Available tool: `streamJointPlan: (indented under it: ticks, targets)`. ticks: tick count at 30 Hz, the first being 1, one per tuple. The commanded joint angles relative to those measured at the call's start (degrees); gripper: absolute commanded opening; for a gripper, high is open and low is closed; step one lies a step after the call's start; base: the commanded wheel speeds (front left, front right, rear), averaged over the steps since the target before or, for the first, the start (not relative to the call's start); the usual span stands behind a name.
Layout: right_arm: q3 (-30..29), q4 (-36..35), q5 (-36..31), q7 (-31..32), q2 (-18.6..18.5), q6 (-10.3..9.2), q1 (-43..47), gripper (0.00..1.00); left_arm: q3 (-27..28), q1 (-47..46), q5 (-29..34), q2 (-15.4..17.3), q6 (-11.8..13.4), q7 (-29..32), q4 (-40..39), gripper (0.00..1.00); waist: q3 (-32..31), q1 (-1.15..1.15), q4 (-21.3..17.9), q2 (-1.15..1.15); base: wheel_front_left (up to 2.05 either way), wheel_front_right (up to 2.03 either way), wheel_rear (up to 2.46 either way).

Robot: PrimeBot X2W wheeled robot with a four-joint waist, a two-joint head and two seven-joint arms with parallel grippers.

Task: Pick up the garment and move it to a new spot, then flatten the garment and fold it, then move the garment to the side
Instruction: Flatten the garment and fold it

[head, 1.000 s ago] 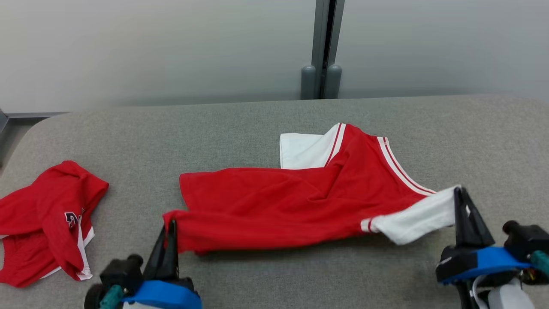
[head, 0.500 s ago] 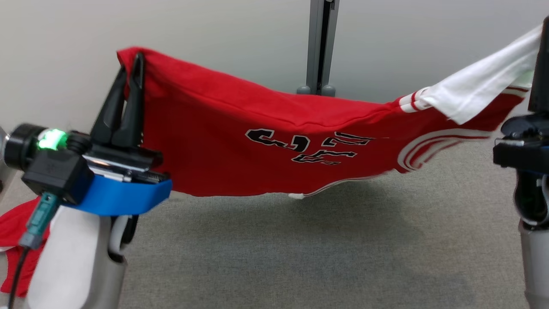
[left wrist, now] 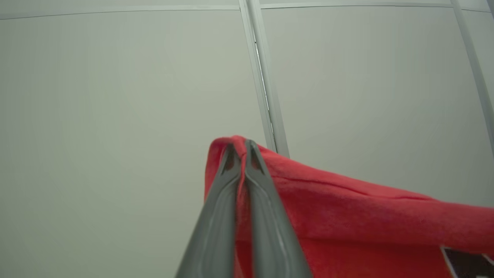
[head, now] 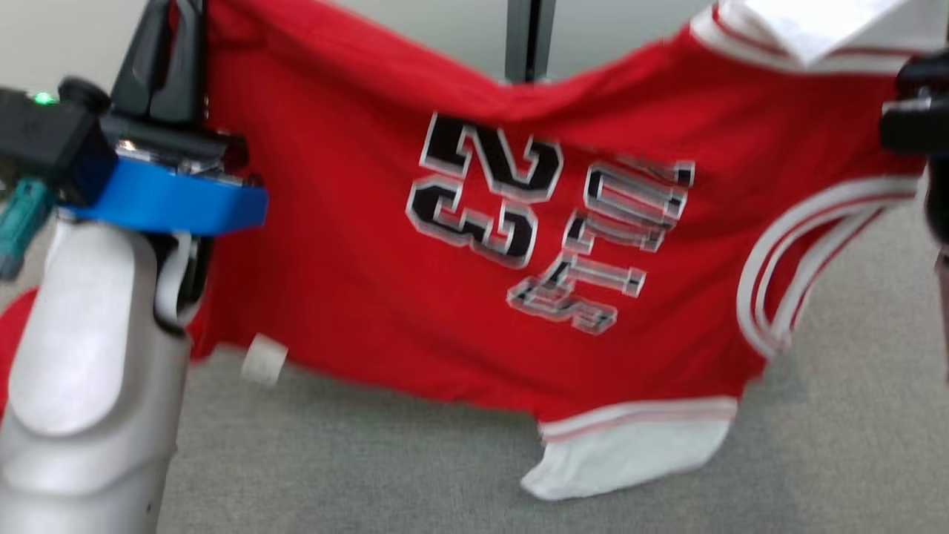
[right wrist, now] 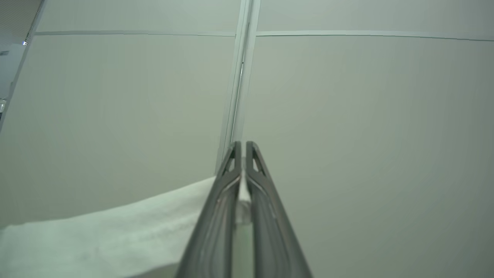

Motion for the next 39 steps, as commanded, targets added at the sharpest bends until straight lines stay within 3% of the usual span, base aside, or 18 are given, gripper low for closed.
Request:
streamJointPlan:
  ticks: [1,9,13,17,21,30,39]
  targets:
    - [0.28,0.94,-1.11,-0.02,-0.47,0.0,-2.63,0.0,-0.01,-2.56,0.4,-0.27,0.32,-0.52,1.06,0.0,2.14,-0.01,0.83,0.0,0.0,0.0,0.0]
    - [-2.61,3.46,-7.16,-0.02,-0.45,0.0,-19.94,0.0,1.38,-17.89,4.75,-2.05,2.67,-2.88,6.35,0.0,10.35,-0.01,0.04,0.0,0.0,0.0,0.0]
    - [-5.17,2.2,-7.43,-0.02,0.22,0.0,-21.72,0.0,4.19,-17.61,5.34,-3.67,3.43,-2.86,3.81,0.0,12.08,-0.01,-0.25,0.0,0.0,0.0,0.0]
    - [-4.93,-0.08,-5.6,-0.02,0.93,0.0,-13.91,0.0,6.41,-10.15,4.99,-5.16,2.92,-2.87,3.59,0.0,12.46,-0.01,-0.7,0.0,0.0,0.0,0.0]
    - [-4.24,-2.85,-2.83,-0.02,2.26,0.0,-0.66,0.0,8.27,1.89,4.27,-7.58,2.01,-2.88,5.79,0.0,12.15,-0.01,-1.28,0.0,0.0,0.0,0.0]
    - [-4.06,1.83,1.6,-0.03,7.31,0.0,29.29,0.0,8.78,25.07,3.28,-11.5,0.04,-2.9,12.01,0.0,8.49,-0.01,-1.77,0.0,0.0,0.0,0.0]
    - [-4.8,4.44,1.55,-0.03,11.35,0.0,44.75,0.0,6.86,38.48,-1.63,-11.92,1.09,-2.9,11.42,0.0,2.42,-0.01,-1.83,0.0,0.0,0.0,0.0]
